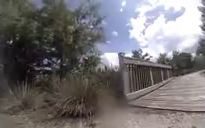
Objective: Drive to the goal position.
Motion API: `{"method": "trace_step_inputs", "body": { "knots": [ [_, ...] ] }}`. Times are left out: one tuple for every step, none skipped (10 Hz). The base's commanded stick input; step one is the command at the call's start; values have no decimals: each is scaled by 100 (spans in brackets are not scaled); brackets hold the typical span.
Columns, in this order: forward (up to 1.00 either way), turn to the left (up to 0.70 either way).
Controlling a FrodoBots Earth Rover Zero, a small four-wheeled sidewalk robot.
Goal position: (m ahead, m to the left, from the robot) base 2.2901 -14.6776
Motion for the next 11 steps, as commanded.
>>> {"method": "trace_step_inputs", "body": {
  "knots": [
    [0,-70],
    [0,-70],
    [0,-70],
    [0,-70],
    [0,-70],
    [0,-70],
    [0,-70],
    [0,-70],
    [0,-70],
    [0,-70],
    [0,-70]
  ]
}}
